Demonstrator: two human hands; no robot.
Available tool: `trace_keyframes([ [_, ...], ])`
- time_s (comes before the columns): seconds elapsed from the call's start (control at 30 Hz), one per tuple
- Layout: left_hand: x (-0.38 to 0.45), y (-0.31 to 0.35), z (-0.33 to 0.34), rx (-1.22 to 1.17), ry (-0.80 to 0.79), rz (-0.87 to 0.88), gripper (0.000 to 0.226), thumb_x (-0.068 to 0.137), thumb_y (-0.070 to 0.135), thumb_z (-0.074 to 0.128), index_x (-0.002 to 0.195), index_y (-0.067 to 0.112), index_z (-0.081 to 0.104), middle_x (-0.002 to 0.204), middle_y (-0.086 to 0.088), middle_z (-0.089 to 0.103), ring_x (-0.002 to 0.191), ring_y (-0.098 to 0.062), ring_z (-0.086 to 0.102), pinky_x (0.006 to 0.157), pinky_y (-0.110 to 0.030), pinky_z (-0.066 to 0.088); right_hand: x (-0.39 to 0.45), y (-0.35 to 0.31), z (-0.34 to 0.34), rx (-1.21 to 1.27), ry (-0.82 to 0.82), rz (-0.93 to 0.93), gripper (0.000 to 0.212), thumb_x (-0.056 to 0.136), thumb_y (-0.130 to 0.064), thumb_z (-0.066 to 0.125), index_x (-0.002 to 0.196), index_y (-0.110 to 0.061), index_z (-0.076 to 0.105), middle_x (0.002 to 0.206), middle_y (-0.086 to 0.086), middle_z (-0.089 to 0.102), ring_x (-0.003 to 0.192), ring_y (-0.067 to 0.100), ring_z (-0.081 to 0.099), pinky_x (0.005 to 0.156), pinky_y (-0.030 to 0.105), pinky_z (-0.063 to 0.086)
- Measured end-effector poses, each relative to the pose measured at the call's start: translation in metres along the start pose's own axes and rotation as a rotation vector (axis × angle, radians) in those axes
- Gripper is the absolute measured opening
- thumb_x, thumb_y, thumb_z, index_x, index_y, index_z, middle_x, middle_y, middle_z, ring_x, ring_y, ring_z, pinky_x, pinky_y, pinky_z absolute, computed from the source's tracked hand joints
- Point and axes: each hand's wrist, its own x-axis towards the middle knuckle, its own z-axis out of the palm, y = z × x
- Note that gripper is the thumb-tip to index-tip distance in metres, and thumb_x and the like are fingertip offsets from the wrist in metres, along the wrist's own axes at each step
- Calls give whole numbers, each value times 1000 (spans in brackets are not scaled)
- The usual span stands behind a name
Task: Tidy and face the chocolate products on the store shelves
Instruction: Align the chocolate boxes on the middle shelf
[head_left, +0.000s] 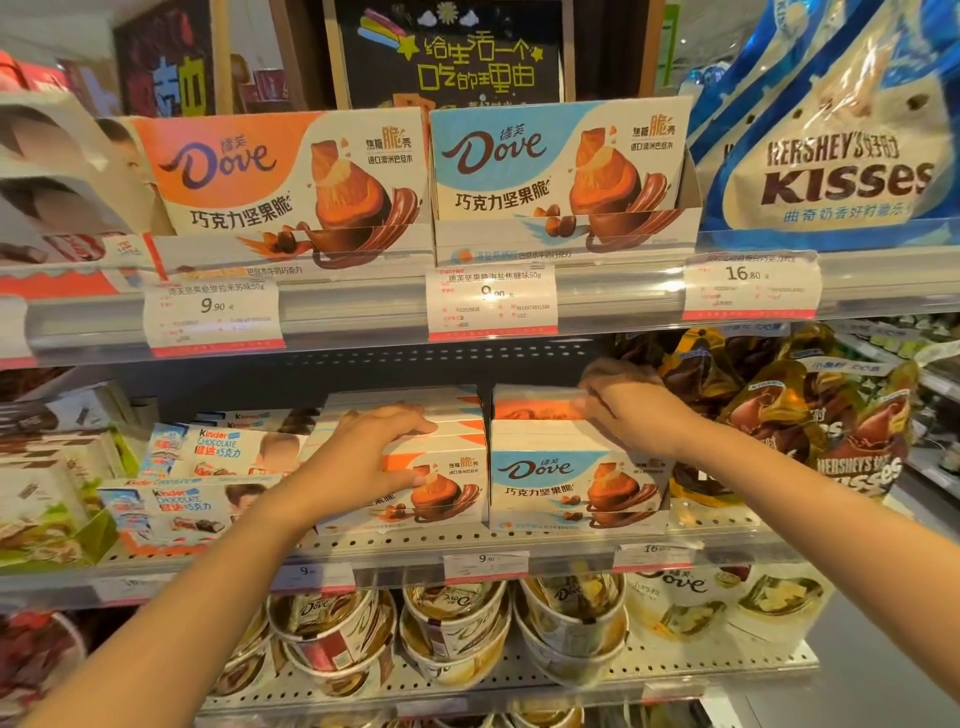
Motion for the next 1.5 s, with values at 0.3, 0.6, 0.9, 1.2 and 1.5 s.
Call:
trace_keyframes([
  [0.3,11,-1,-8,43,-37,-82,73,65,70,65,122,27,52,120,7,53,116,-15,45,95,-34,40,-21,-11,-32,-227,591,-194,39,90,-34,38,79,-4,62,62,12,61,50,30,59,45,28,42],
  [0.6,25,19,-21,273,-226,-135,53,66,58,73,101,27,47,97,10,49,98,-12,47,74,-27,33,-32,-17,-40,-181,643,-214,41,91,-33,37,92,-3,64,73,14,66,61,32,63,60,36,48],
  [0.9,14,17,-23,240,-193,-106,67,77,55,64,131,22,42,129,1,53,120,-19,46,105,-40,29,-32,-30,-42,-172,645,-203,42,91,-36,37,90,-4,65,76,13,67,65,32,64,67,39,50],
  [1.2,2,0,-20,-11,-87,-109,80,73,59,65,138,25,33,138,2,42,126,-18,39,105,-40,37,-22,-41,-39,-232,606,-146,43,89,-37,37,88,-6,67,76,14,69,66,33,66,64,36,53],
  [1.5,-6,-4,-13,60,167,-55,100,51,87,40,128,24,50,125,2,51,121,-18,40,101,-40,28,-10,-49,-41,-227,468,-181,34,95,-32,47,85,-5,65,74,11,67,65,30,63,54,29,42],
])
